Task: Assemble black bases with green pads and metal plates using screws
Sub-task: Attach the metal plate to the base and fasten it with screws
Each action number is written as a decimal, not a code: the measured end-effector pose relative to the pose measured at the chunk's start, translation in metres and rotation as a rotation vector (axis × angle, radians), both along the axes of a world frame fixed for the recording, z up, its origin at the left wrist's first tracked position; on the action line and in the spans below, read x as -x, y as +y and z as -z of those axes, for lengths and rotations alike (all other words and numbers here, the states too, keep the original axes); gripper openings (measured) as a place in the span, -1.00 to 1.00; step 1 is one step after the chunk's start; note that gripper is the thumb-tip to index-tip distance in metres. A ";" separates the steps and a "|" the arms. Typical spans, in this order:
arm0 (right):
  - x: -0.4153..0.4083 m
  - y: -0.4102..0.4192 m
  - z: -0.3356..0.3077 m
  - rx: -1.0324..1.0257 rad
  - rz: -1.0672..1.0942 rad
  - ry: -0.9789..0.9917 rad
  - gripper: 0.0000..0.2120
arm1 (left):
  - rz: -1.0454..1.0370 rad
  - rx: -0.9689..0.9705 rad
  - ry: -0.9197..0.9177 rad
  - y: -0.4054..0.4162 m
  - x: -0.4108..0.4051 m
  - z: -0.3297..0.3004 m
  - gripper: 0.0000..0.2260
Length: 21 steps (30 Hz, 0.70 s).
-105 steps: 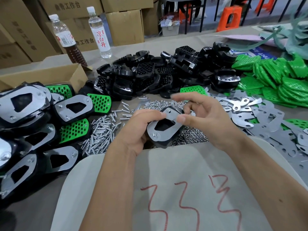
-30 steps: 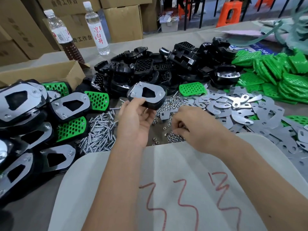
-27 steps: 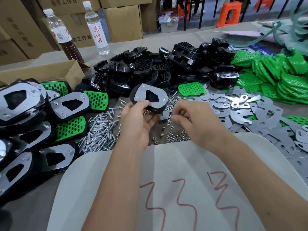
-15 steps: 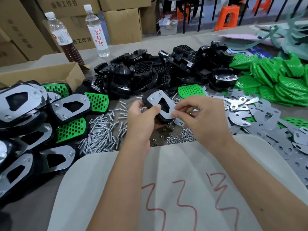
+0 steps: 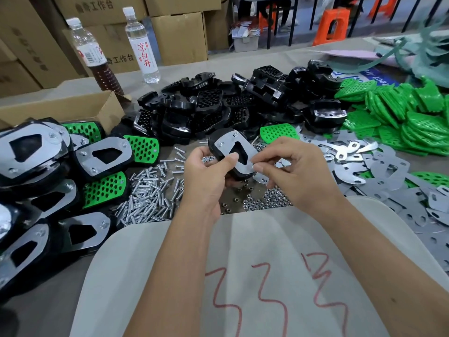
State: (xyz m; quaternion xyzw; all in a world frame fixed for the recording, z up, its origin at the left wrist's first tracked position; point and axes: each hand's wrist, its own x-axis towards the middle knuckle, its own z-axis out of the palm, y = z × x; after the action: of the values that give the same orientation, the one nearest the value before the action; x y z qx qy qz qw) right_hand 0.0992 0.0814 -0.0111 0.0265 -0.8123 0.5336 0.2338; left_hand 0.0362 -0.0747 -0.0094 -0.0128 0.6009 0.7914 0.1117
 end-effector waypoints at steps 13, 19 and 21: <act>-0.003 0.006 -0.008 -0.388 -0.143 0.129 -0.87 | 0.052 -0.011 -0.064 -0.004 -0.001 -0.003 -0.79; 0.000 0.005 -0.009 -0.410 -0.187 0.141 -0.89 | 0.101 0.057 -0.031 -0.003 0.000 -0.003 -0.91; 0.001 0.004 -0.007 -0.374 -0.173 0.119 -0.97 | 0.115 0.074 -0.017 -0.002 0.000 -0.003 -0.89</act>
State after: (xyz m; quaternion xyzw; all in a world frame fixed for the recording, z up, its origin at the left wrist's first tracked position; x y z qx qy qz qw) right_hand 0.0982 0.0858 -0.0039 0.1706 -0.8767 0.3890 0.2259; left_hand 0.0364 -0.0769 -0.0065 0.0110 0.6285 0.7607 0.1617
